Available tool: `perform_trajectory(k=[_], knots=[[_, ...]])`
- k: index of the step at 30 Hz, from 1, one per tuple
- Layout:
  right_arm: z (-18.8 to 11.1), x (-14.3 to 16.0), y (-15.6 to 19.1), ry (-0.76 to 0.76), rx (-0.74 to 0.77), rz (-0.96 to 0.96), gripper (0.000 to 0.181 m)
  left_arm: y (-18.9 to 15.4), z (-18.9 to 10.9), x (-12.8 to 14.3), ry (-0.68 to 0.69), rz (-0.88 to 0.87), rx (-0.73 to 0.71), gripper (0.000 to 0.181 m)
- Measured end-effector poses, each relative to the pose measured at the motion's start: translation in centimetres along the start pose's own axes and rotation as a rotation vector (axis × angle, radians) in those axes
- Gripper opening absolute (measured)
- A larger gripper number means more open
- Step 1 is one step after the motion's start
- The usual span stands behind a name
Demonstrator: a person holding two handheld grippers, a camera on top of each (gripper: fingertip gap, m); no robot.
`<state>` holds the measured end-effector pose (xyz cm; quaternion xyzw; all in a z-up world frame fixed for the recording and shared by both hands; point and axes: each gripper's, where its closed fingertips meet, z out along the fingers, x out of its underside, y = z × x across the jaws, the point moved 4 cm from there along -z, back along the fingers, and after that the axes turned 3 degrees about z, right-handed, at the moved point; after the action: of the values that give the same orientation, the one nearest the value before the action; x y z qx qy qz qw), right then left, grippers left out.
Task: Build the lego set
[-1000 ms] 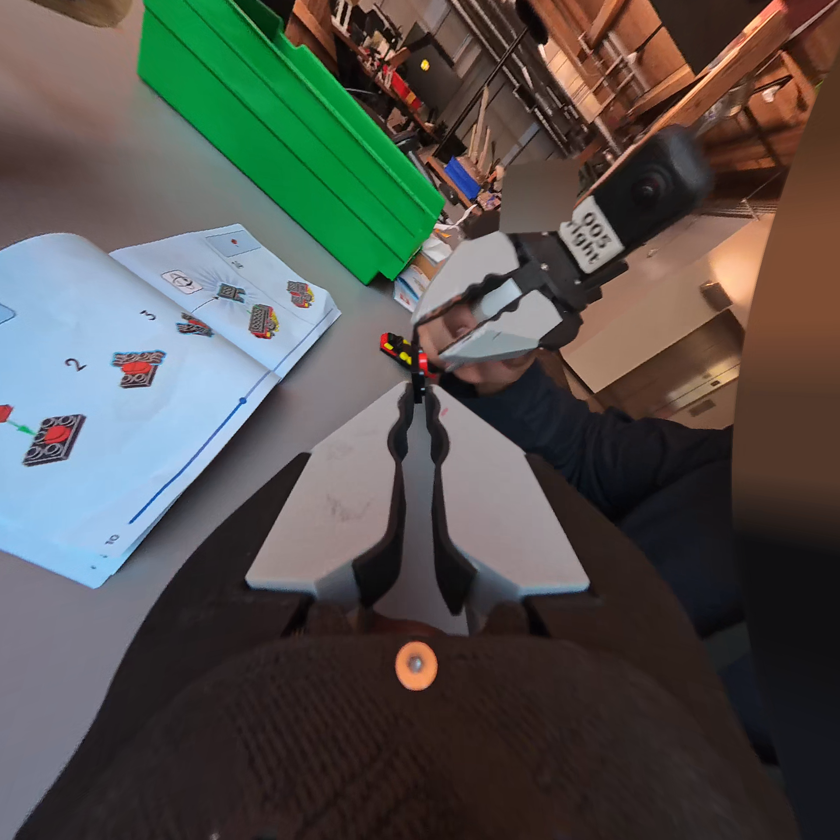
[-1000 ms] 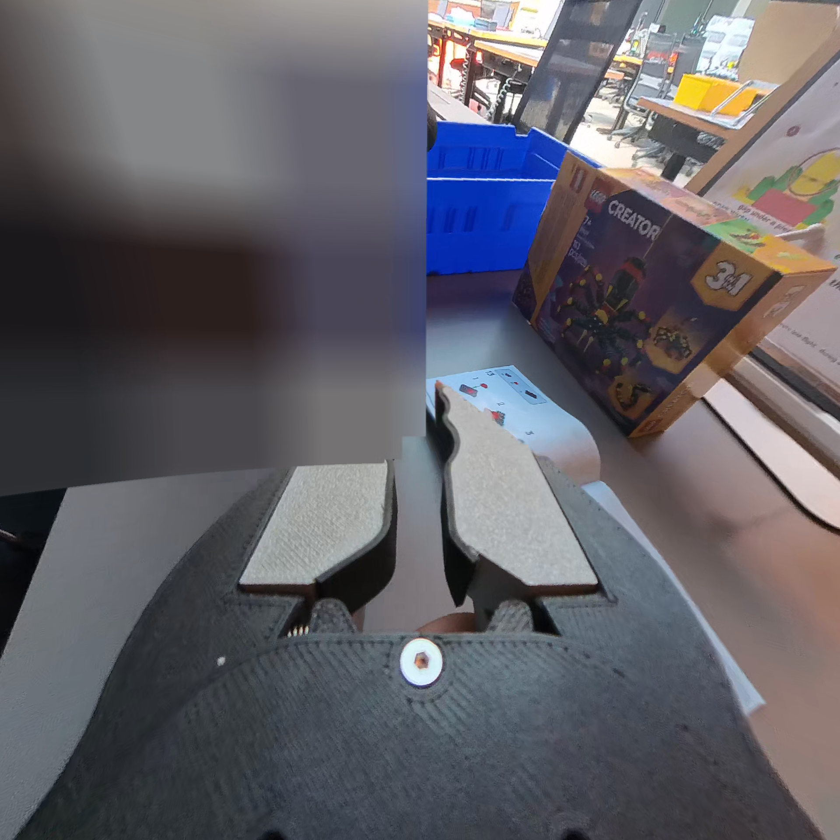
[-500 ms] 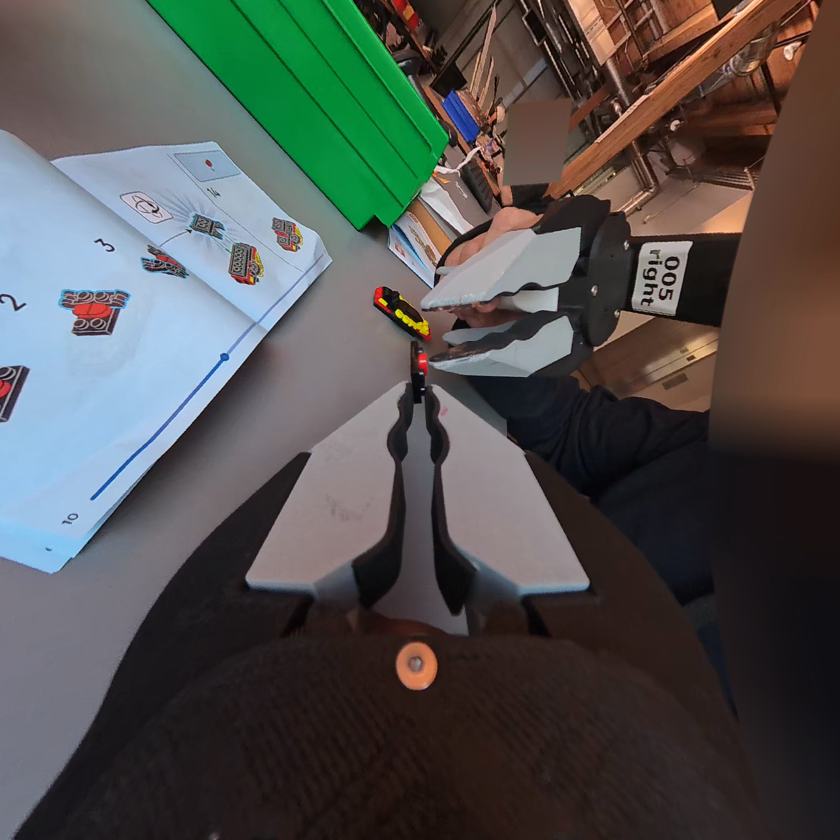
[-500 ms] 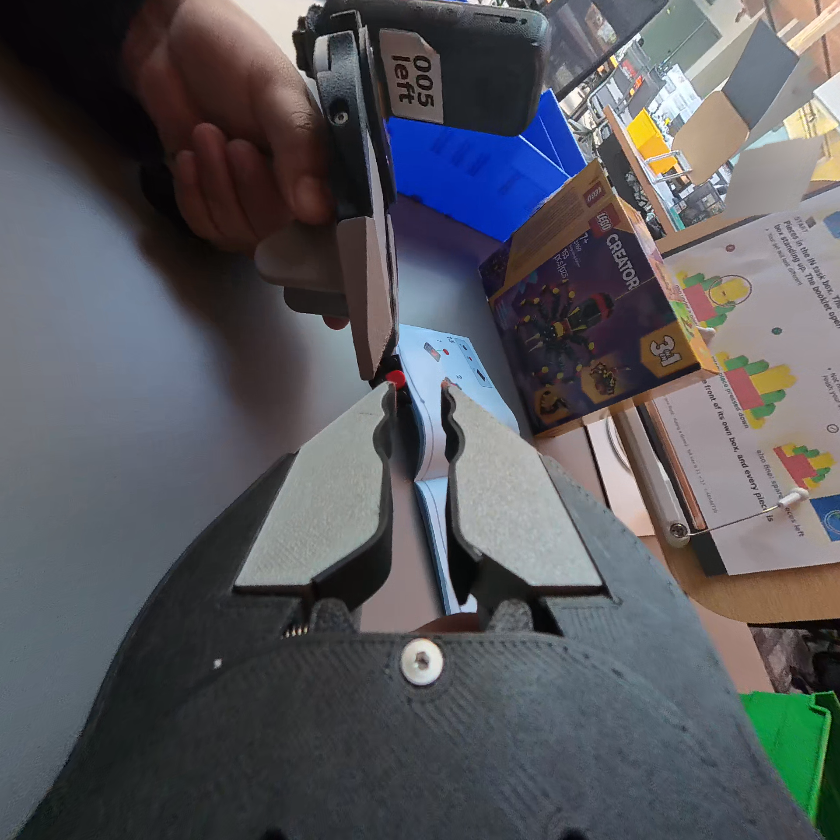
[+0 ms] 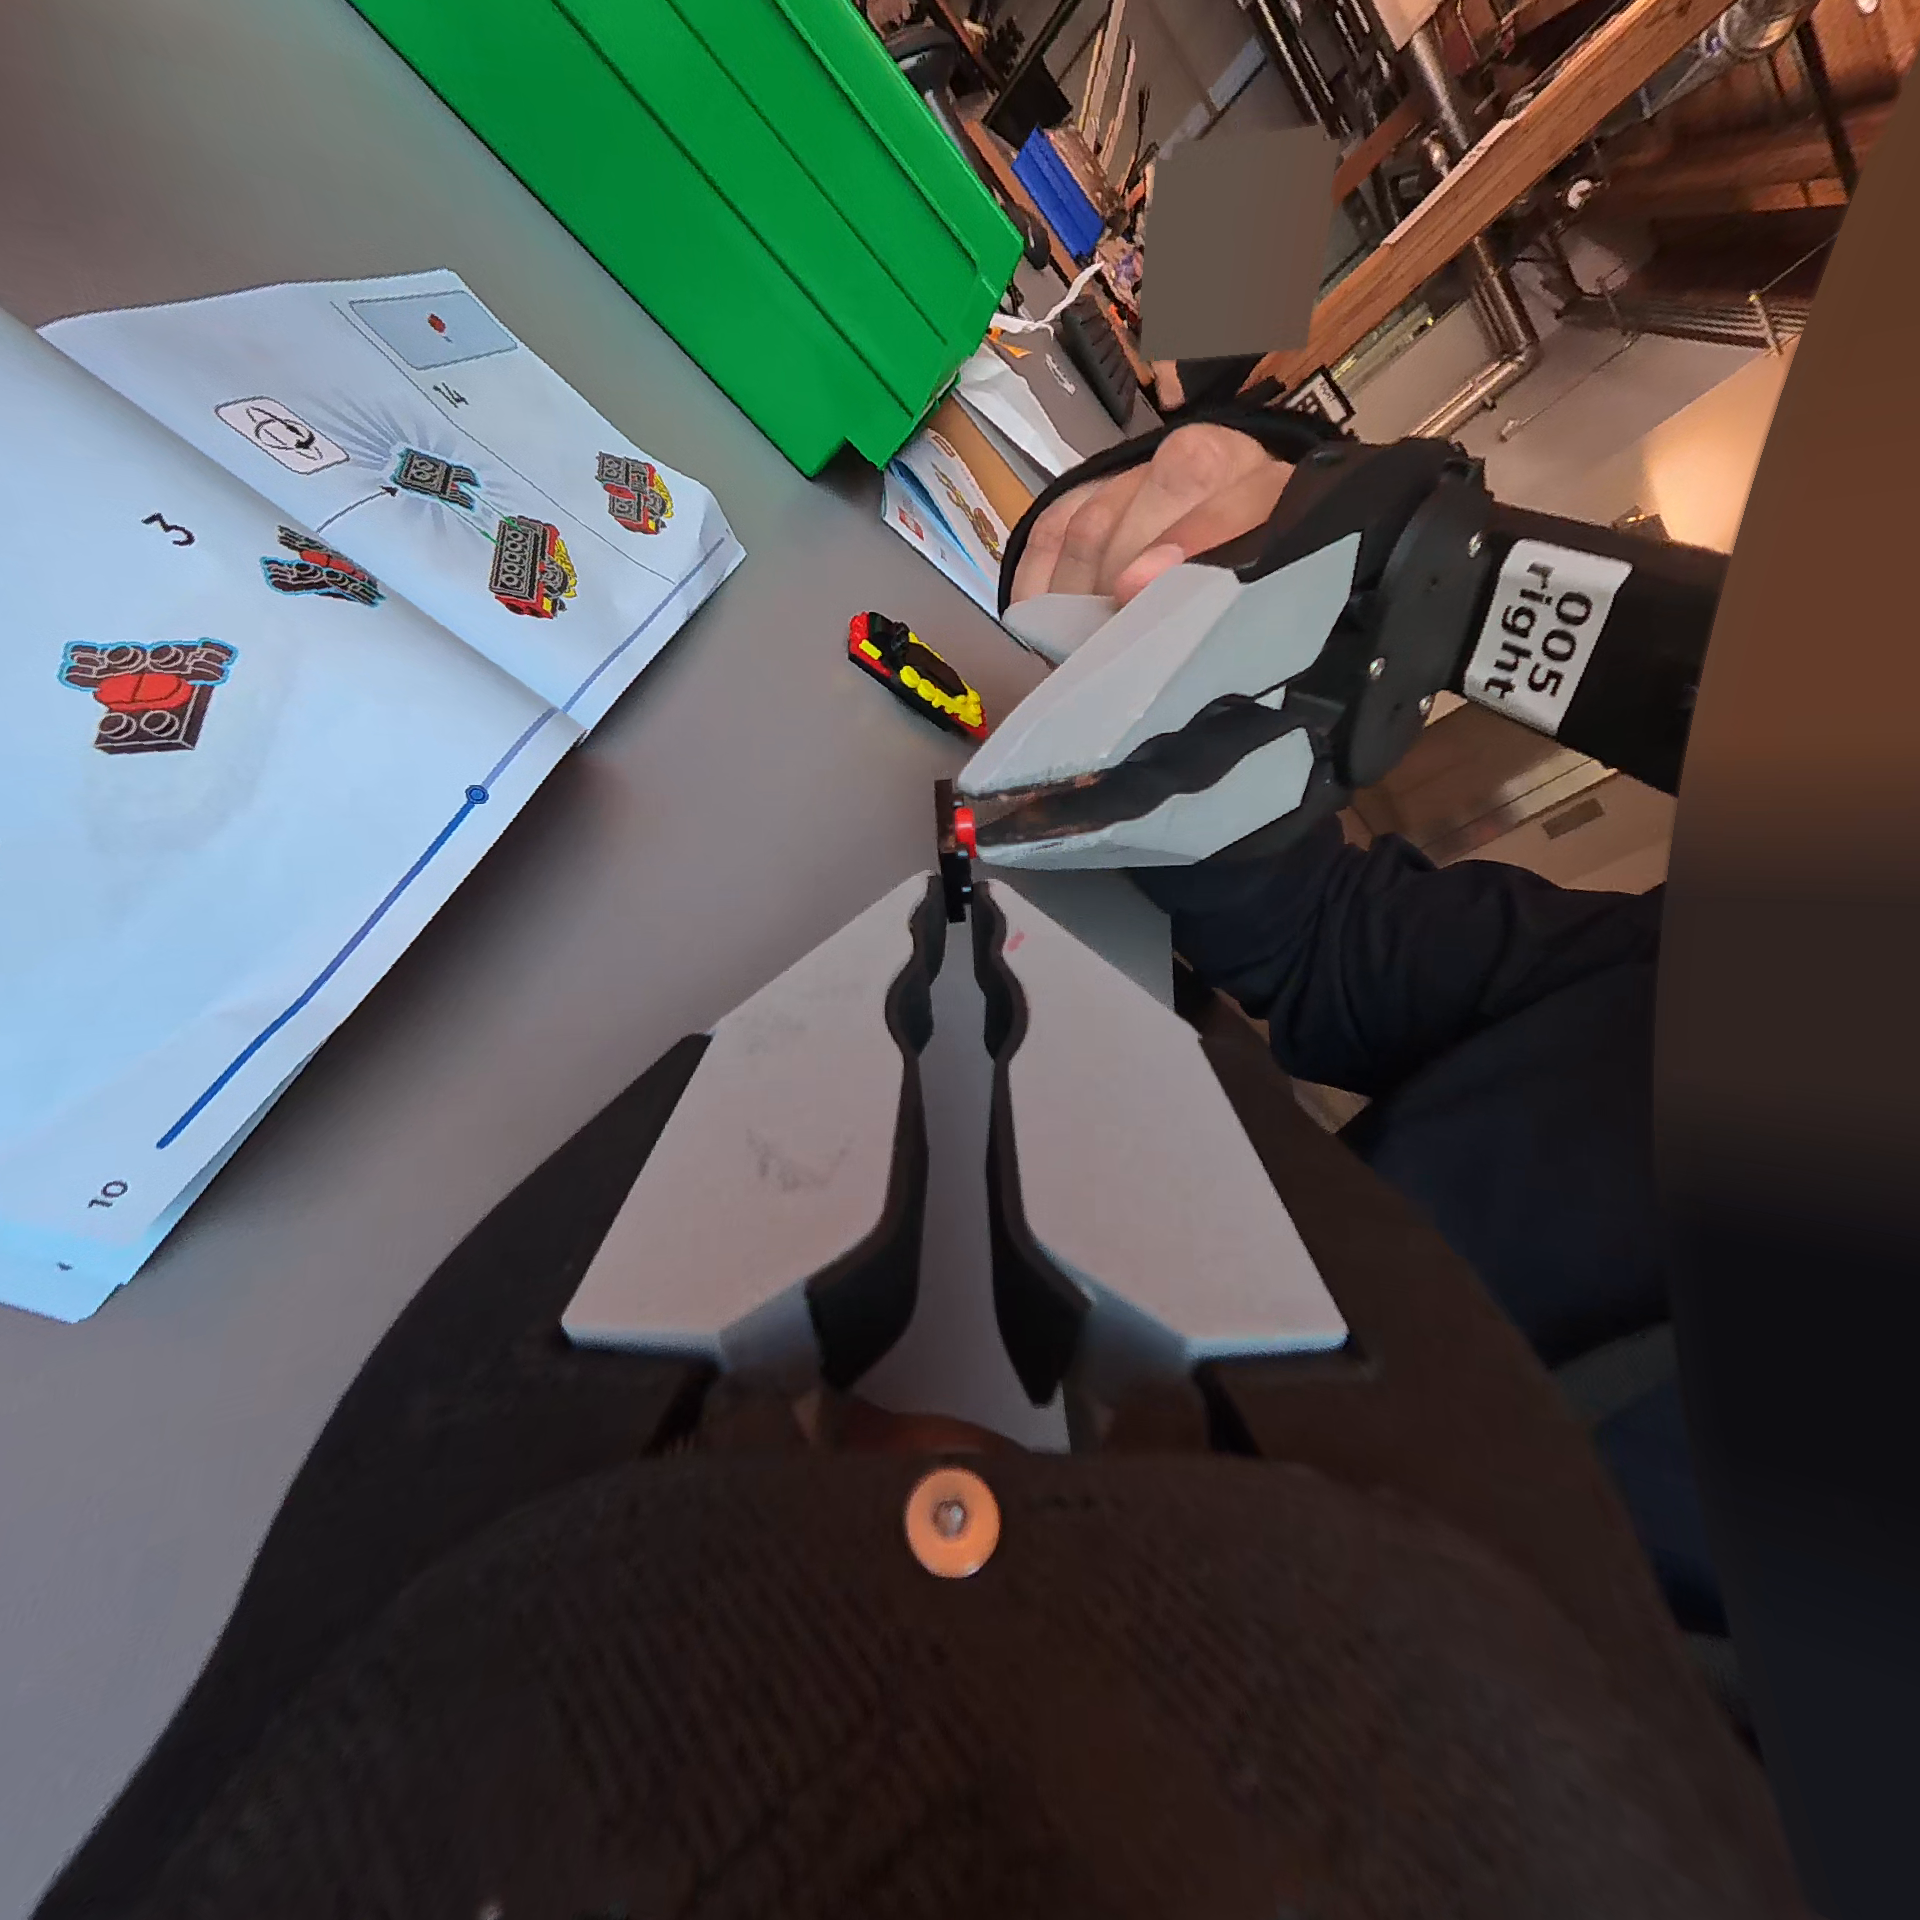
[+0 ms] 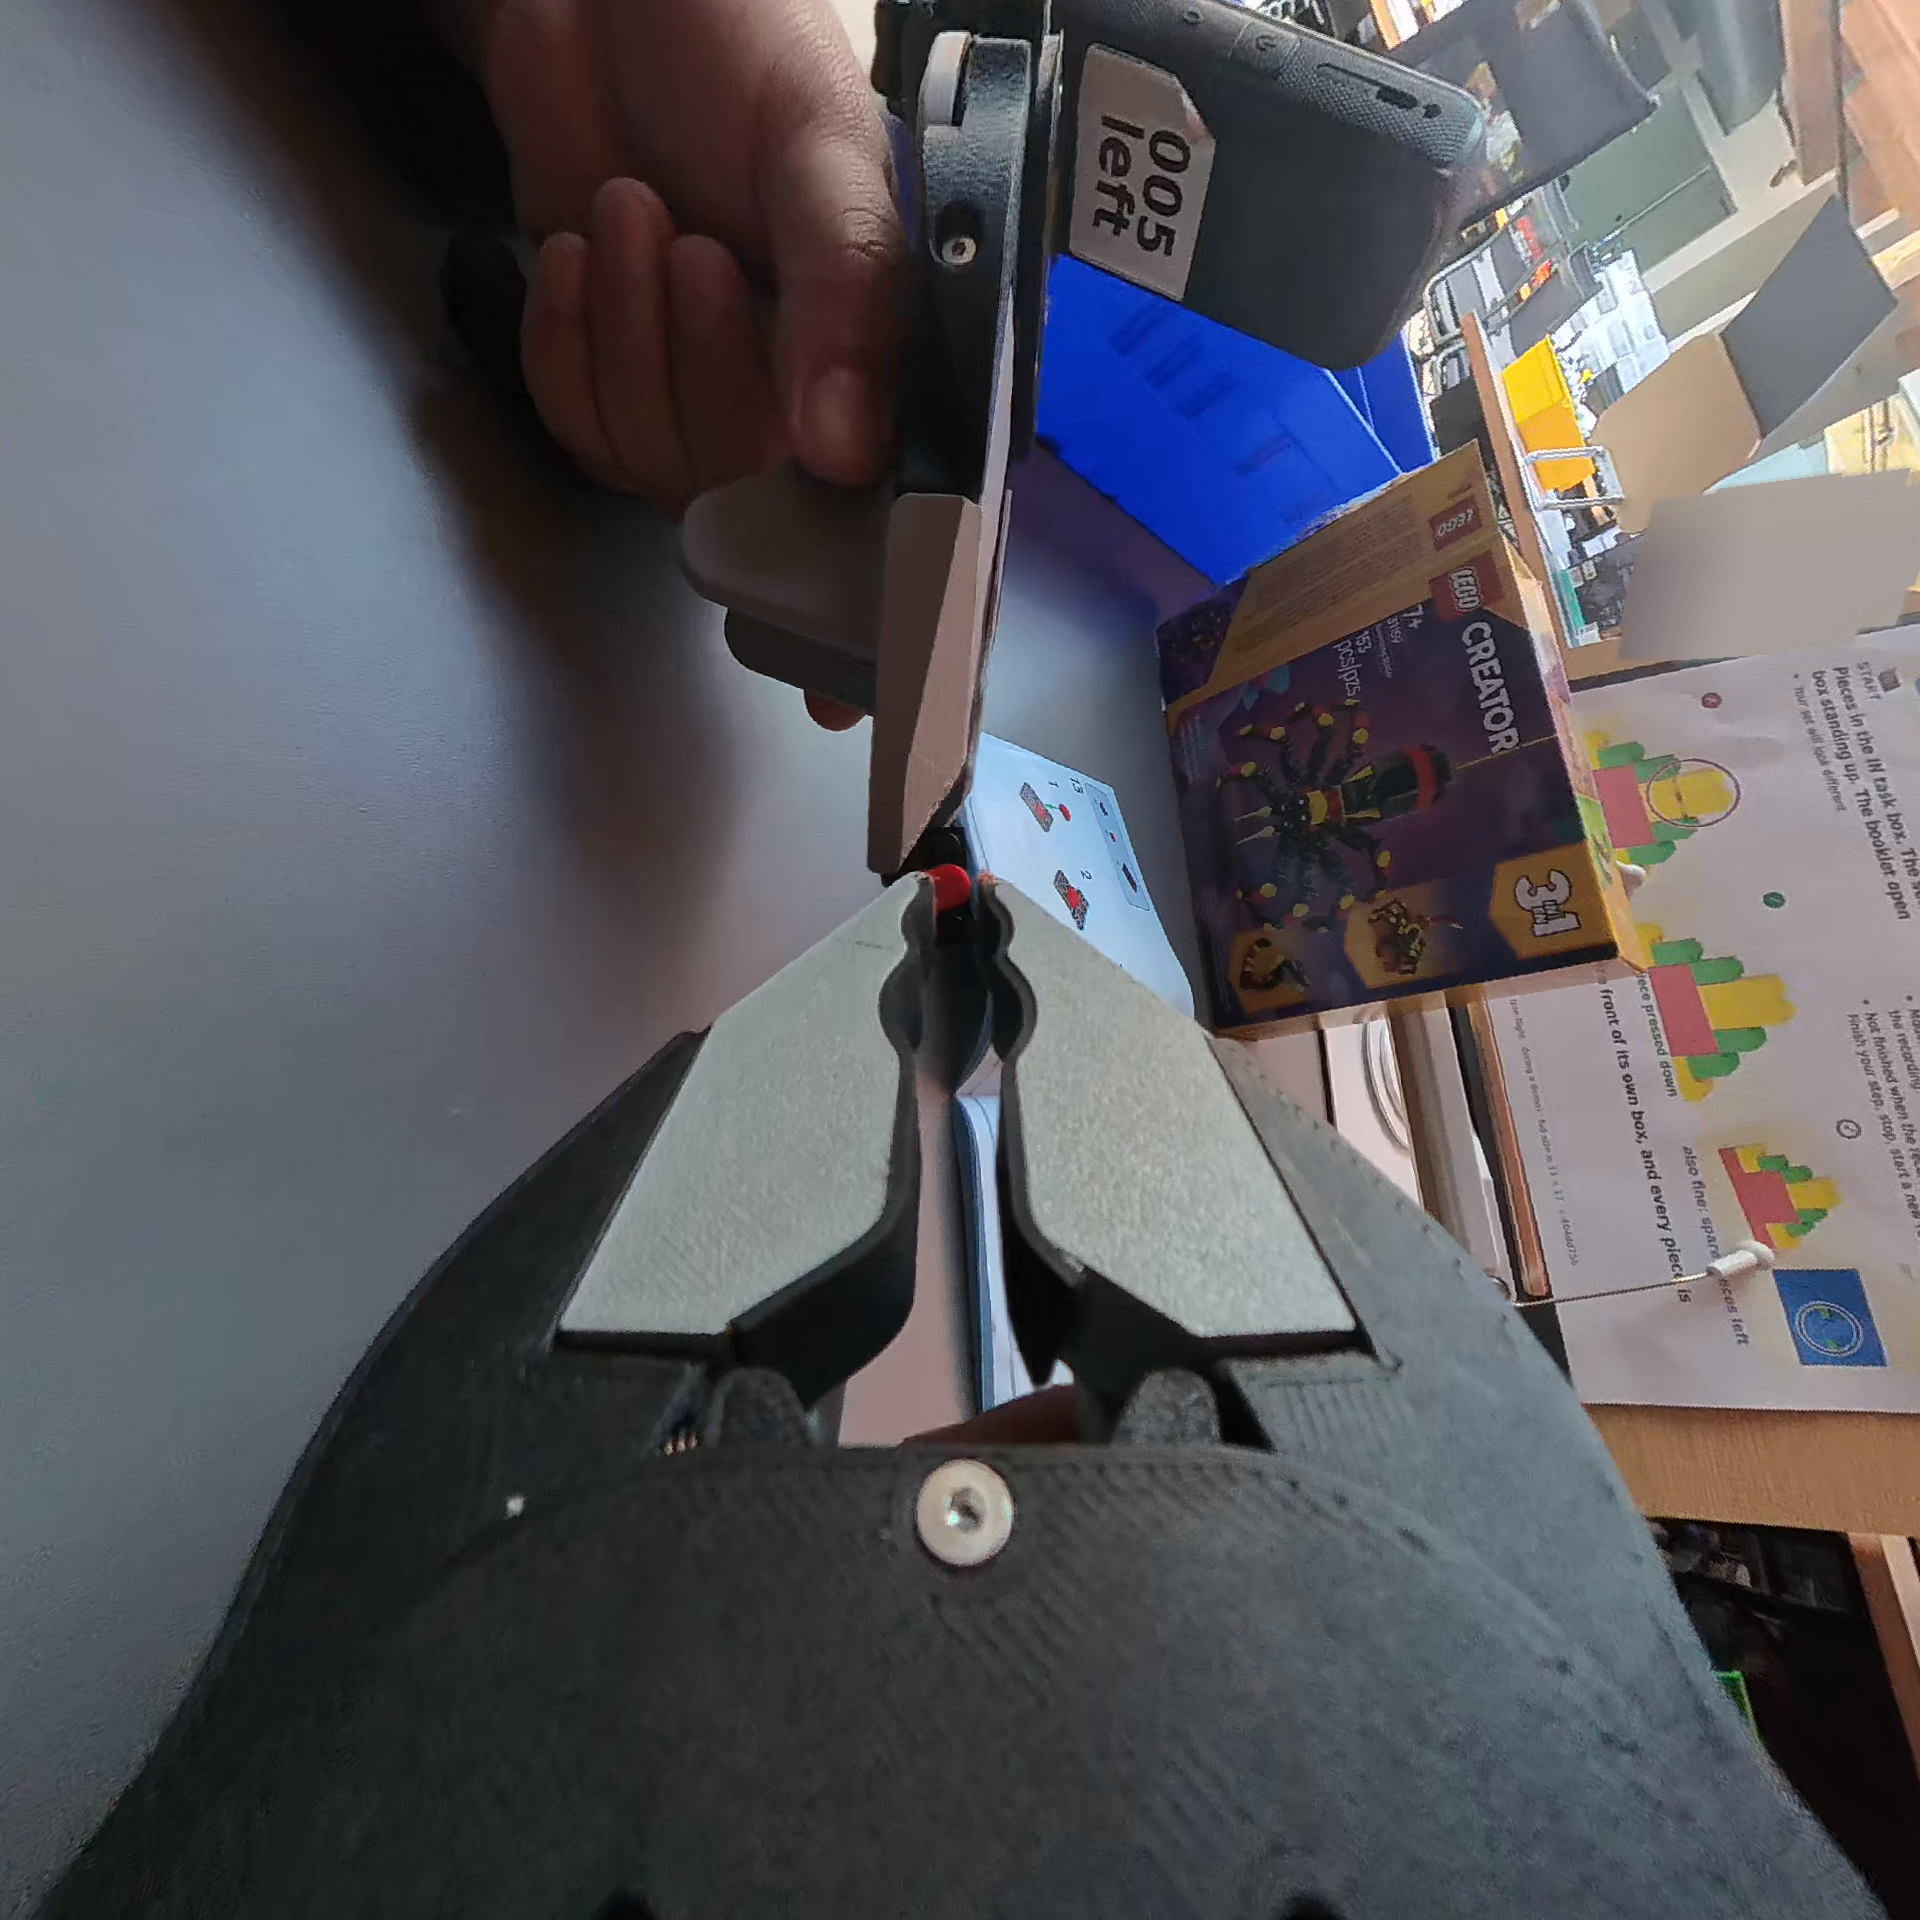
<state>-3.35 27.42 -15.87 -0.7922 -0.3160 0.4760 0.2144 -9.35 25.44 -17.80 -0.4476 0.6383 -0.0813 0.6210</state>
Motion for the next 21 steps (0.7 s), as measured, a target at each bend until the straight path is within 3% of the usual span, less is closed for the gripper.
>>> perform_trajectory(k=[3, 7, 12, 17, 18, 21], knots=[[0.0, 0.1, -0.1, -0.002, -0.024, 0.024, 0.007, 0.2, 0.1, -0.2, -0.026, -0.025, -0.013, 0.002], [0.1, 0.2, -1.9, -0.016, 0.022, 0.229, 0.002, 0.4, -0.5, -1.4, -0.124, -0.005, -0.043, 0.002], [-0.7, -1.1, -3.8, -0.126, 0.119, 0.410, 0.008, -1.1, -1.6, -3.6, -0.323, 0.203, -0.114, 0.002], [-1.0, -2.0, -4.6, -0.174, 0.253, 0.415, 0.017, -2.8, -2.0, -4.4, -0.442, 0.304, -0.095, 0.002], [-1.0, -2.1, -4.6, -0.192, 0.250, 0.439, 0.022, -2.9, -2.0, -4.4, -0.451, 0.300, -0.082, 0.002], [-1.0, -2.1, -4.7, -0.310, 0.082, 0.652, 0.013, -3.0, -2.1, -4.6, -0.469, 0.283, -0.040, 0.002]])
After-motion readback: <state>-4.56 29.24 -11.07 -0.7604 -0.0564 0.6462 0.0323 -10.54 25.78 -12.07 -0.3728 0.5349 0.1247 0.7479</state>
